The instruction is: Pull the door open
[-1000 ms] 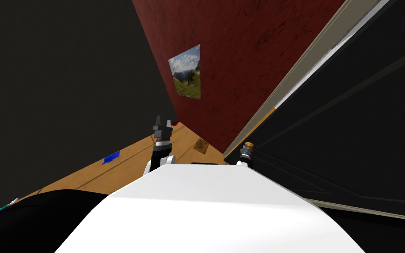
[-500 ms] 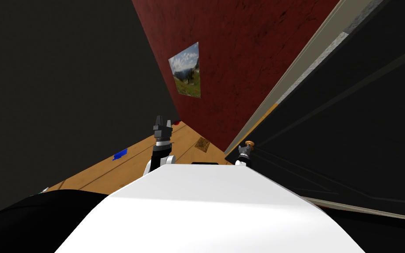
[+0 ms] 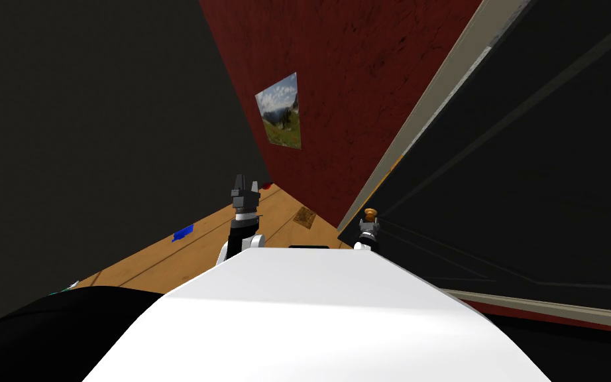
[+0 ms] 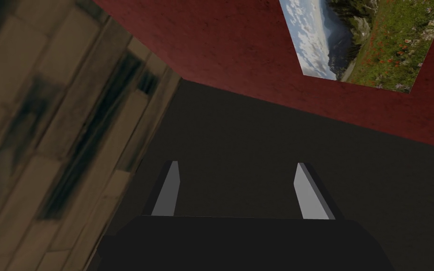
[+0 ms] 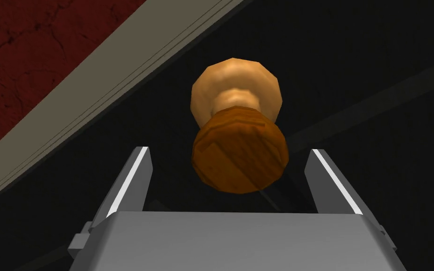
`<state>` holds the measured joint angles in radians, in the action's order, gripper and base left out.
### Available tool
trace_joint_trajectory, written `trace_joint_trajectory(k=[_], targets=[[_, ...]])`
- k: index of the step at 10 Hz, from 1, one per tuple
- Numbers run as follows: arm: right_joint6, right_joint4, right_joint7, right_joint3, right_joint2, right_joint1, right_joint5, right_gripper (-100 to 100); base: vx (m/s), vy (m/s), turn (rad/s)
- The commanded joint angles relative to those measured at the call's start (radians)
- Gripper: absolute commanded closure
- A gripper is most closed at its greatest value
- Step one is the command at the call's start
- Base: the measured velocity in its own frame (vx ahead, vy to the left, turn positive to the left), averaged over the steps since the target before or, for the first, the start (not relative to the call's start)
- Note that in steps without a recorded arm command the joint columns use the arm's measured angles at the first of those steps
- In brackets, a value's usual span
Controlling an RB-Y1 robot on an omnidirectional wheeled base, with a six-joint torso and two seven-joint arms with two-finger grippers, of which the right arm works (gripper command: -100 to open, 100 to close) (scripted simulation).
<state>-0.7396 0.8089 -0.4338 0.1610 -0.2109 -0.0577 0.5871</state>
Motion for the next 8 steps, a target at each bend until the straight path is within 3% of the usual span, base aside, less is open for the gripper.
trace_joint_trajectory(k=[1,5,8], targets=[[-0.005,0.004,-0.036,-0.006,0.003,-0.001,0.010,-100,-0.050,-0.010,0.021],[-0.032,0.021,-0.144,-0.038,0.017,-0.007,0.066,-100,-0.049,-0.007,0.038],[-0.041,0.027,-0.202,-0.049,0.022,-0.010,0.085,-100,-0.051,-0.007,0.020]])
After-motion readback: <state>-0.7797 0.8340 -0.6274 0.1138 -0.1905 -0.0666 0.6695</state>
